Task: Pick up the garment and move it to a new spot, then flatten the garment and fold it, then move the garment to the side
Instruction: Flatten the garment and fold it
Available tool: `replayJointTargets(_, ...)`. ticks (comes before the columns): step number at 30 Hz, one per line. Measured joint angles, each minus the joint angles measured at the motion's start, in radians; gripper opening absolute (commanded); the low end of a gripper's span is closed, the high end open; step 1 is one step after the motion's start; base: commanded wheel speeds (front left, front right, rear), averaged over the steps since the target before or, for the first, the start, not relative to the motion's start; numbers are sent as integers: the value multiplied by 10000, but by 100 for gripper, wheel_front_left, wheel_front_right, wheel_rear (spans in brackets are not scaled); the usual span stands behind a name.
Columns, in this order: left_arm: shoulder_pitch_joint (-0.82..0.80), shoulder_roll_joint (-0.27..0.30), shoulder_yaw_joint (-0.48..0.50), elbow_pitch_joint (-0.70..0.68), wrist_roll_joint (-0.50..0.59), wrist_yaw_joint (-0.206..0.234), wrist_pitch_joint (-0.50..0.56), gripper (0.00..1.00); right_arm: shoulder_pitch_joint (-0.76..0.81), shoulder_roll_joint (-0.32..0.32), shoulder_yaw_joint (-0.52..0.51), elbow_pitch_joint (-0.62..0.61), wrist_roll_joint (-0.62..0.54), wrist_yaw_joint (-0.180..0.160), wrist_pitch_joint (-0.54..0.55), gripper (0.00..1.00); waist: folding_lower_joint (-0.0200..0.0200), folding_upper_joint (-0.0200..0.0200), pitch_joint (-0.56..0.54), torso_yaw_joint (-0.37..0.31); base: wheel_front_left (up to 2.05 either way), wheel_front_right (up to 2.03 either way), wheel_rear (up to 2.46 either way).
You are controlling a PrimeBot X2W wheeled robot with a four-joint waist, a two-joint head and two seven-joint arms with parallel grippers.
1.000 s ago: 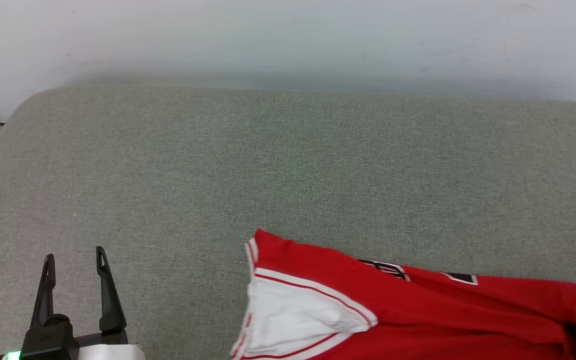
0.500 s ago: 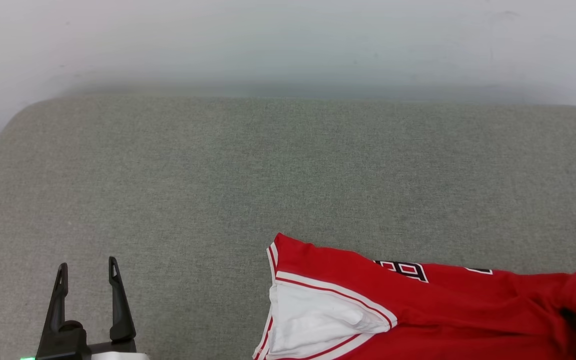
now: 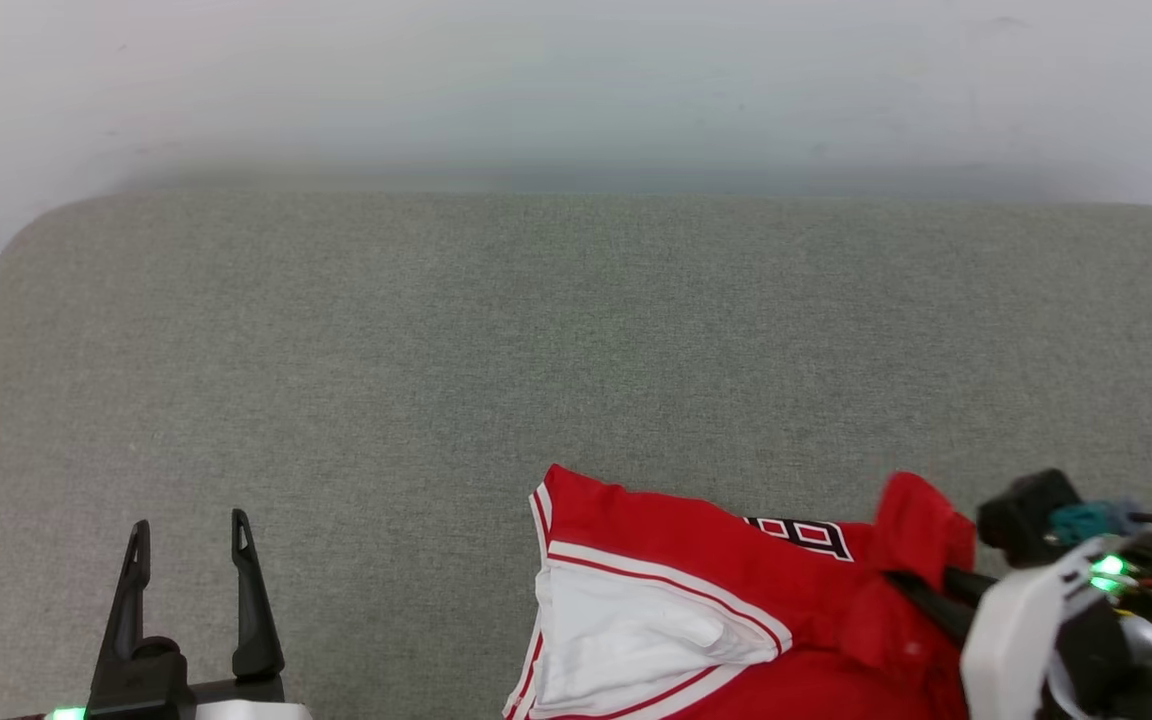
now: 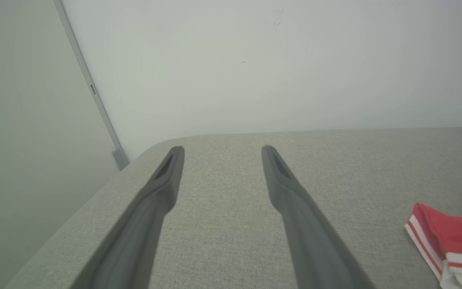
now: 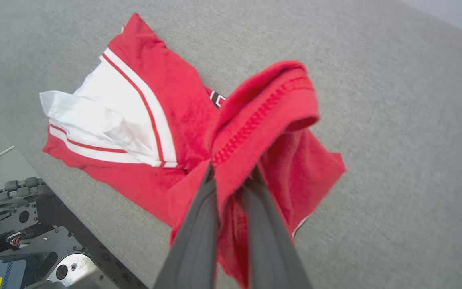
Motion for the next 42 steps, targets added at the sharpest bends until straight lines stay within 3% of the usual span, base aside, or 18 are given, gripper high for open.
replayJointTargets(10, -211, 13, -140, 38, 4, 0, 0, 100, -2601, 332, 3214, 562, 12, -2, 50, 0, 0, 0, 208, 365, 0, 0, 0)
replayJointTargets(18, -488, 4, -347, 42, 69, 4, 0, 100, -4509, 1218, 5381, 1985, 144, -2, -435, 0, 0, 0, 445, 720, 0, 0, 0)
replayJointTargets(27, -674, -10, -456, 73, 59, 84, 2, 100, -5728, 2190, 6903, 4579, 33, 0, -963, 0, 0, 0, 712, 1003, 0, 0, 0)
replayJointTargets(35, -769, -29, -539, 121, 38, 136, 0, 100, -5921, 2456, 8121, 6426, 460, -2, -1147, 0, 0, 0, 829, 1047, 0, 0, 0)
replayJointTargets(36, -769, -25, -533, 128, 29, 142, 0, 100, -5921, 2483, 8134, 6504, 639, -2, -1296, 4, 0, 0, 818, 1022, 0, 0, 0)
replayJointTargets(37, -769, -23, -527, 136, 29, 151, 2, 100, -5919, 2520, 8101, 6550, 857, -2, -1486, 40, 0, 0, 798, 989, 0, 0, 0)
replayJointTargets(38, -769, -13, -522, 144, 29, 155, 0, 100, -5919, 2533, 8092, 6558, 953, -2, -1678, 100, 0, 0, 769, 957, 0, 0, 0)
replayJointTargets(42, -743, 56, -502, 153, 27, 182, 0, 100, -5909, 2408, 7871, 6259, 1139, 2, -2629, 100, 0, 0, 588, 789, 0, 0, 0)
